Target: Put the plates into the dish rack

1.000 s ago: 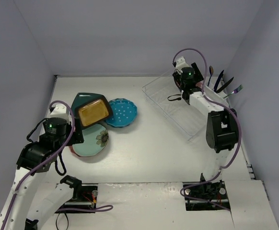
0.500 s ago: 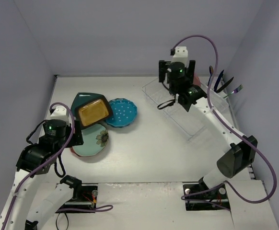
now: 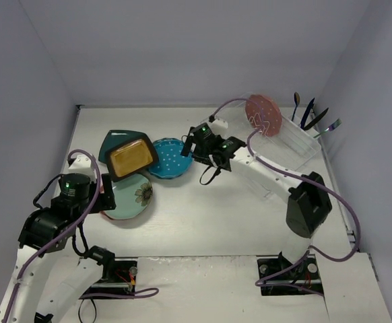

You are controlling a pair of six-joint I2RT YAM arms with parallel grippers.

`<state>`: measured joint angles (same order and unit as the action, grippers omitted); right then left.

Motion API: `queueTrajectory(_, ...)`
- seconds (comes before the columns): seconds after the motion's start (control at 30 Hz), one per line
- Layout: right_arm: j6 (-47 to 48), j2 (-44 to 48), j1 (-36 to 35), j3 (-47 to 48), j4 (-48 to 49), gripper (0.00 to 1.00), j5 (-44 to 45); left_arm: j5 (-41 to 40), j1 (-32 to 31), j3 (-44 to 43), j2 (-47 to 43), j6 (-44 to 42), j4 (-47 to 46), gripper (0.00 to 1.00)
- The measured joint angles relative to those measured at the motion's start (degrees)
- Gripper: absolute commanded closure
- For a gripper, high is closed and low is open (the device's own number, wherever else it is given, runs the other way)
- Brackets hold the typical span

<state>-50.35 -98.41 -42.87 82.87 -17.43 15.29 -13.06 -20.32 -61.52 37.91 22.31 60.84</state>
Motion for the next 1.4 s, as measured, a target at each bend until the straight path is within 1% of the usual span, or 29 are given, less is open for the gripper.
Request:
queueTrajectory(0.2, -9.4, -7.9, -0.6, -0.9, 1.5, 0.15, -5.5, 1.0, 0.0, -0.1, -1.5, 0.9, 1.1, 0.24)
queueTrajectory(0.47, -14.8, -14.1, -0.1, -0.9, 5.5, 0.23, -8.5, 1.0, 0.0, -1.5, -3.1, 1.0, 3.5, 0.24)
queueTrajectory(0.67, -16.5, -17.8, 0.9, -1.4, 9.4, 0.38, -10.2, 1.0, 0.0, -1.8, -3.9, 1.0, 4.3, 0.24)
queueTrajectory(0.7, -16.8, -18.2, 1.0, -1.8, 10.0, 0.43, -10.3, 1.0, 0.0, -1.8, -4.0, 1.0, 4.5, 0.24)
queueTrajectory(0.77, -17.2, -18.4, 1.2, -2.0, 11.1, 0.49, -10.8, 1.0, 0.0, -1.8, -4.0, 1.0, 4.8, 0.24)
queueTrajectory(0.8, -17.3, -18.4, 1.3, -2.1, 11.7, 0.56, -11.0, 1.0, 0.0, -1.8, -4.0, 1.0, 4.9, 0.24)
queueTrajectory(0.87, -17.5, -18.4, 1.3, -2.2, 13.2, 0.63, -11.1, 1.0, 0.0, -1.8, -4.0, 1.0, 4.9, 0.24)
queueTrajectory(0.9, -17.5, -18.3, 1.3, -2.4, 13.9, 0.69, -11.2, 1.0, 0.0, -1.8, -4.0, 1.0, 4.9, 0.24)
queueTrajectory(0.97, -17.6, -18.1, 1.3, -3.1, 15.1, 0.76, -11.1, 1.0, 0.0, -1.8, -4.0, 1.0, 4.9, 0.24)
queueTrajectory(1.0, -18.2, -17.7, 1.5, -3.8, 15.7, 0.81, -11.1, 1.0, 0.0, -1.8, -4.0, 1.0, 4.9, 0.24)
queueTrajectory(1.07, -18.6, -16.8, 1.9, -5.0, 17.0, 0.83, -11.3, 1.0, 0.0, -1.8, -4.0, 1.0, 4.9, 0.24)
queueTrajectory(1.1, -18.6, -16.3, 2.1, -5.6, 17.5, 0.88, -11.4, 1.0, 0.0, -1.8, -4.0, 1.0, 4.9, 0.24)
queueTrajectory(1.27, -18.2, -14.2, 2.7, -8.4, 18.5, 0.99, -11.2, 1.0, 0.0, -1.8, -3.9, 0.9, 4.9, 0.24)
queueTrajectory(1.4, -16.7, -12.1, 2.8, -9.4, 17.0, 1.00, -10.7, 1.0, 0.0, -1.8, -3.8, 0.9, 4.7, 0.24)
